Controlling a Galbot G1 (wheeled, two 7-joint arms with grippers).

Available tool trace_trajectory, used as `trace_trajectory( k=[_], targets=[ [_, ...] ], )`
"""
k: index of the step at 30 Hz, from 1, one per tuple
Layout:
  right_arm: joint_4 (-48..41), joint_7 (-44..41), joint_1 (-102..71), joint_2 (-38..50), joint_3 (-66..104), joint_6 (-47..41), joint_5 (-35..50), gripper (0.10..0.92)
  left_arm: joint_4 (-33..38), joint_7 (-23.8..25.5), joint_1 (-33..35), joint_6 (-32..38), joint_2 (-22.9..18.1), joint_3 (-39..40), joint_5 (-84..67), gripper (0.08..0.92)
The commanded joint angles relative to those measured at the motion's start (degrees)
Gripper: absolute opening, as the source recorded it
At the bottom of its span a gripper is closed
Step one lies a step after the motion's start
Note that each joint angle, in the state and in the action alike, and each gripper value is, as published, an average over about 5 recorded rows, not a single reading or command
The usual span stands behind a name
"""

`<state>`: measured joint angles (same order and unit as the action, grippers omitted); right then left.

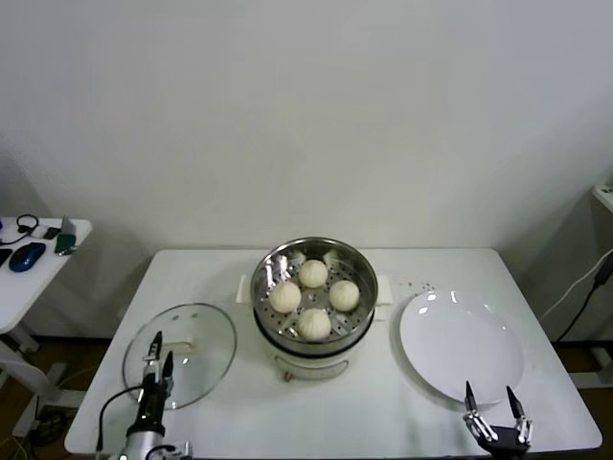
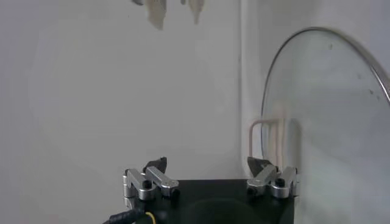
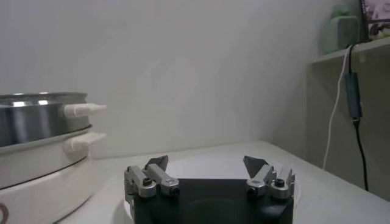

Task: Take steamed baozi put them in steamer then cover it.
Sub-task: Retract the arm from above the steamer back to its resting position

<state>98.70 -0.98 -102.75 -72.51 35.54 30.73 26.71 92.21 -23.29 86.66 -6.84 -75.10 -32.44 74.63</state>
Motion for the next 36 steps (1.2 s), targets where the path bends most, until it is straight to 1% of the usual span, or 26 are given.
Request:
trace_trajectory(
  k=[1, 11, 14, 18, 31, 36],
  targets=[
    [-0.13, 0.13, -0.40, -0.57, -0.10, 0.49, -0.26, 0.823, -5.67, -0.03, -5.88, -0.72, 0.49, 2.21, 0.89, 0.823],
    [0.26, 0.12, -0.73, -1.44, 0.69, 0.79, -0.54, 0.823, -10.78, -0.38, -10.18, -0.07, 1.38, 2.06, 0.27, 0.823],
    [0.49, 0.14, -0.72, -1.66, 0.95, 0.85, -0.53, 0.823, -11.96, -0.53, -10.52, 0.51, 1.23, 2.08, 0.33, 0.794],
    [0.57, 0.17, -0.76, -1.84, 1.08, 0.98, -0.49, 0.823, -12.75, -1.04, -10.83, 1.25, 1.09, 1.83, 0.78, 0.692],
    [0.28, 0.06, -0.43, -2.51, 0.77, 1.28, -1.31, 0.823, -13.45, -1.39, -10.19, 2.03, 1.15, 0.42, 1.15, 0.311],
    [0.74, 0.06, -0.46, -2.62, 1.15, 1.30, -1.54, 0.823, -11.45, -1.23, -10.04, 2.11, 1.68, 0.24, -0.23, 0.178]
  ],
)
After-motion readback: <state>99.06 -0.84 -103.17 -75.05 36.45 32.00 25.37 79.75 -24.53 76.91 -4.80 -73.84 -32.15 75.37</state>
